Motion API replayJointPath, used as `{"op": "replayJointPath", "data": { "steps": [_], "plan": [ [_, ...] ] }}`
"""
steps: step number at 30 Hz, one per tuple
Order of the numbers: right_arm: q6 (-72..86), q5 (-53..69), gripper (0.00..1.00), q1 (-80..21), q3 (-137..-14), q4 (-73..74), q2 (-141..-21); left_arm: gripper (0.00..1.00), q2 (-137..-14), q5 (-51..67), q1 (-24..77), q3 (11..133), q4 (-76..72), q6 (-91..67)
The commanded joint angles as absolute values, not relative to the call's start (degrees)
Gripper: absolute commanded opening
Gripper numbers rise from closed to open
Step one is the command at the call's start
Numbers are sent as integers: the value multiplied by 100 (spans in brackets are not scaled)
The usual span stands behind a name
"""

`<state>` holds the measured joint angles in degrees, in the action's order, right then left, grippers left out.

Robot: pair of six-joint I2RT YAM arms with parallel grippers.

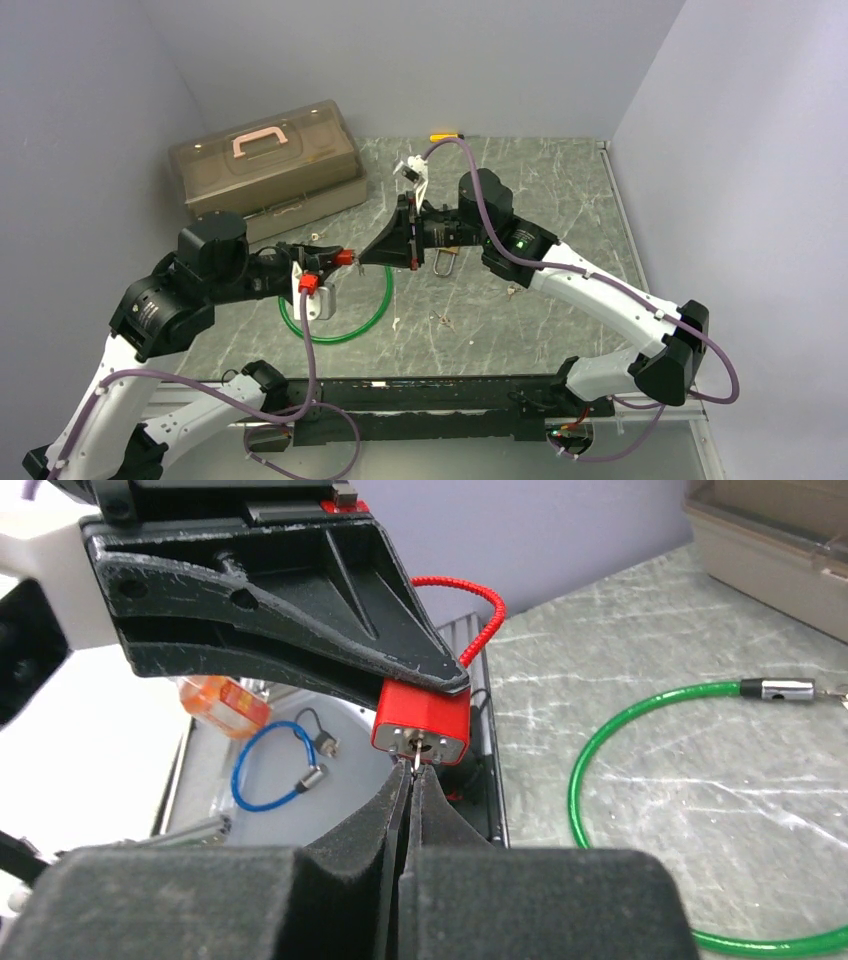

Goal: Unlock with the key
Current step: Unlock the lock.

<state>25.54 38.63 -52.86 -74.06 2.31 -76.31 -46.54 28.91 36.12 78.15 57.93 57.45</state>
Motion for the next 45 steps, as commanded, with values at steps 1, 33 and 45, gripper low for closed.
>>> {"op": "replayJointPath", "data": {
  "steps": [1,33,45],
  "plan": [
    [3455,4066,0,-5235,-7352,-778,-7738,0,-4690,3155,3849,7853,4306,6221],
    [4304,4227,54,-4518,-8257,297,-7527,0,-4075,1743,4948,6638,3408,6715],
    [885,3621,89,-4445,-8452,1811,-6867,0,-4481,2328,4731,7081,3990,4791]
  ]
}}
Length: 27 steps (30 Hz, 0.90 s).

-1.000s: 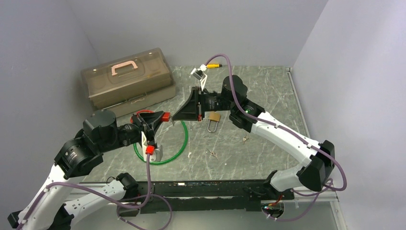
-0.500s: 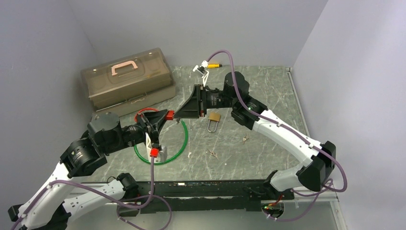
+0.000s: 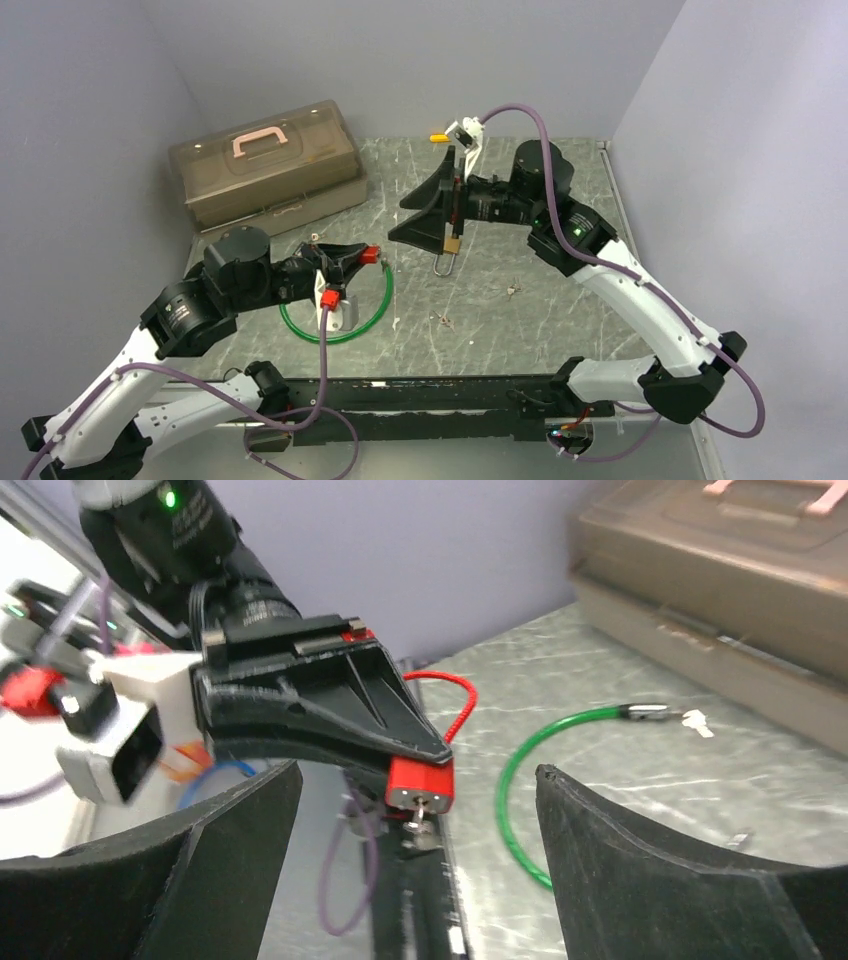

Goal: Unlock with the key
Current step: Unlock the lock.

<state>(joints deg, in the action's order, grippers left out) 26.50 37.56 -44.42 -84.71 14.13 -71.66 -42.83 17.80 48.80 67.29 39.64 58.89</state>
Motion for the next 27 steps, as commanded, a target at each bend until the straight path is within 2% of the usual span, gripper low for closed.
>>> {"op": "replayJointPath", "data": {
  "steps": [1,4,10,20,27],
  "plan": [
    [629,3687,86,-4471,-8311,1739,-6772,0,-4539,2517,4627,7128,3997,4549],
    [-18,3930,80,-4563,-7867,1504,-6492,0,-4832,3505,4091,7450,4184,3954],
    [-633,4460,76,-4634,-7602,1384,-6221,0,-5562,4982,3267,8076,4670,3170],
    [-1007,4242,69,-4879,-7825,1446,-6496,0,-5582,5478,3243,7876,4482,2907],
    [-1153,4214,56,-5173,-8079,1525,-6815,0,-5496,5511,3242,7758,4402,2863]
  ]
}}
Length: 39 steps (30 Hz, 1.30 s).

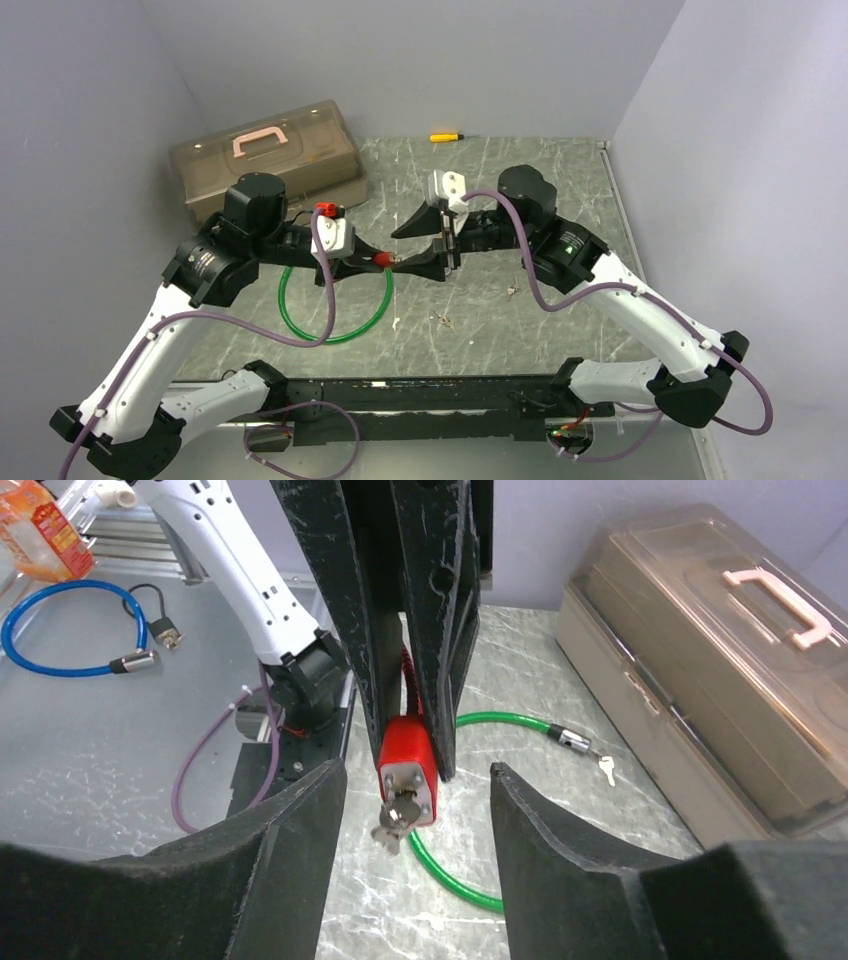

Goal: Unlock with the key
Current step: Unlock the lock.

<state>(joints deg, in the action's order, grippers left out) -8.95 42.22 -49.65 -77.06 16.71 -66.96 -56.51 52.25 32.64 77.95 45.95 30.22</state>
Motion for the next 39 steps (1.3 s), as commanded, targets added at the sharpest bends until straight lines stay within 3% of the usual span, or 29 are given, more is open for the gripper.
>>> {"op": "replayJointPath", "data": {
  "steps": [1,12,14,17,22,24,30,31,32,35,39],
  "plan": [
    [-1211,4149,54,-5263,-8119,1577,-6862,0,-5486,5515,3237,7748,4386,2842],
    [-1507,3573,28,-5683,-8186,1922,-7022,0,-5339,5579,3072,7623,4182,2604],
    [-1532,3468,29,-5691,-8147,1962,-6990,0,-5308,5616,3049,7583,4146,2581],
    [-1562,3387,47,-5687,-8085,1984,-6944,0,-5269,5671,3037,7572,4101,2535],
    [-1585,3259,49,-5695,-8103,1995,-6941,0,-5243,5761,3015,7597,4096,2514],
    [-1582,3252,45,-5695,-8128,1981,-6950,0,-5226,5804,3006,7588,4085,2491],
    [-1539,3301,1,-5696,-8094,1820,-6903,0,-5193,5836,2997,7494,4115,2525],
    [-1543,3304,0,-5703,-8080,1816,-6880,0,-5180,5842,2997,7464,4132,2537],
    [-1544,3311,0,-5703,-8070,1817,-6870,2,-5171,5860,2997,7435,4160,2551],
    [-1551,3284,0,-5700,-8048,1867,-6825,38,-5147,5884,2997,7405,4442,2821],
    [-1595,3186,0,-5704,-8073,2027,-6785,60,-5109,5541,2978,7511,5185,3571]
  ]
}}
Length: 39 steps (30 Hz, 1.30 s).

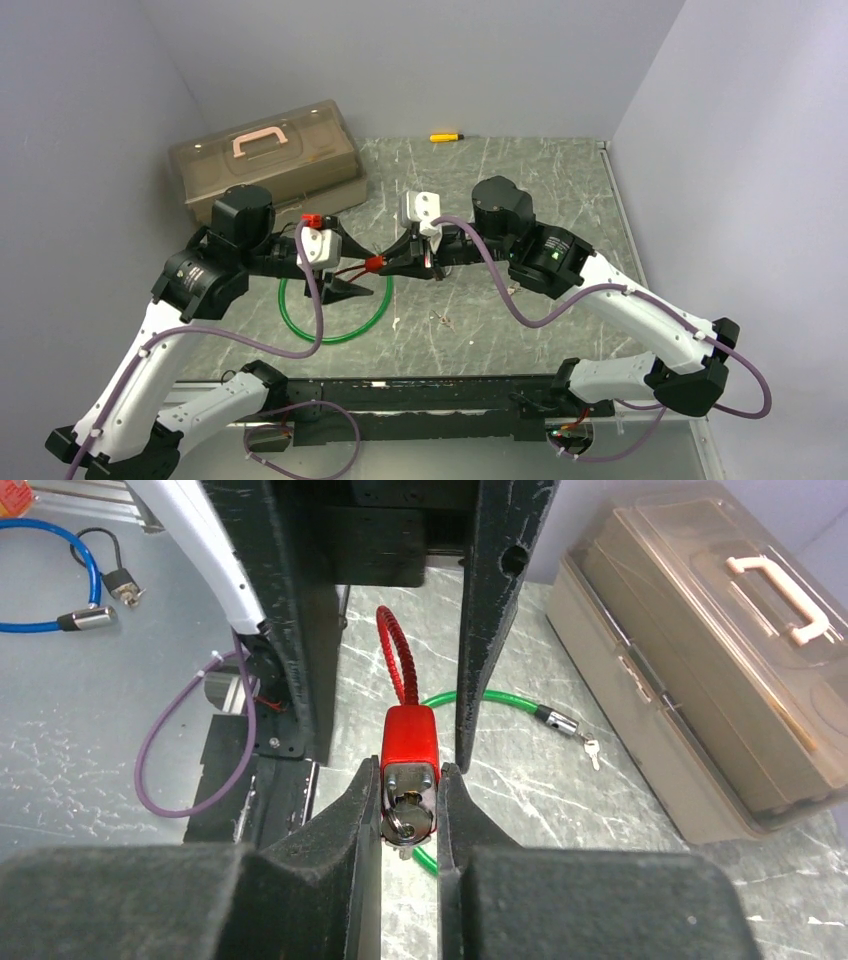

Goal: Unlock with the key
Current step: Unlock the lock.

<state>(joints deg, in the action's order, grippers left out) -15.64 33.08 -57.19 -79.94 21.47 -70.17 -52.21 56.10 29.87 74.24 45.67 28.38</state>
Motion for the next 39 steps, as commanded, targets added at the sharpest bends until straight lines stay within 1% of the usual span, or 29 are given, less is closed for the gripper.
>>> {"op": "replayJointPath", "data": {
  "steps": [1,3,4,5,7,10,15,17,20,22,23,24,27,35,39],
  "plan": [
    [-1610,3148,0,-5709,-8085,2061,-6776,65,-5080,5412,2975,7542,5344,3693],
    [-1638,3086,0,-5704,-8071,2110,-6738,66,-4990,5168,2932,7573,5535,3863],
    [-1649,3071,0,-5704,-8054,2129,-6721,64,-4928,5034,2898,7592,5585,4010],
    [-1652,3062,0,-5698,-8037,2149,-6704,62,-4874,4895,2877,7594,5574,4083],
    [-1651,3072,0,-5697,-8029,2178,-6706,52,-4781,4619,2799,7567,5277,3886],
    [-1607,3122,0,-5700,-8071,2175,-6768,42,-4726,4673,2752,7595,4986,3784],
    [-1453,3251,0,-5703,-8075,1988,-6843,38,-4749,4933,2742,7492,4666,3514],
    [-1371,3300,0,-5702,-8021,1806,-6866,34,-4738,5046,2742,7305,4437,3282],
    [-1230,3358,0,-5702,-7976,1646,-6914,23,-4724,5149,2730,7124,4162,3043],
    [-1153,3372,0,-5703,-7936,1593,-6908,11,-4715,5020,2693,7143,4206,3087],
    [-1136,3337,0,-5703,-7924,1596,-6892,4,-4703,4908,2671,7180,4304,3171],
    [-1122,3297,0,-5707,-7881,1599,-6847,0,-4671,4792,2652,7210,4395,3295],
    [-1080,3143,0,-5690,-7686,1506,-6626,0,-4509,4591,2567,7192,4619,3449],
    [-745,2949,0,-5606,-7168,1022,-6127,0,-4250,4696,2382,7011,4876,3646],
    [-682,3112,0,-5603,-7127,1088,-6198,0,-4313,4796,2373,7129,4970,3732]
  ]
}}
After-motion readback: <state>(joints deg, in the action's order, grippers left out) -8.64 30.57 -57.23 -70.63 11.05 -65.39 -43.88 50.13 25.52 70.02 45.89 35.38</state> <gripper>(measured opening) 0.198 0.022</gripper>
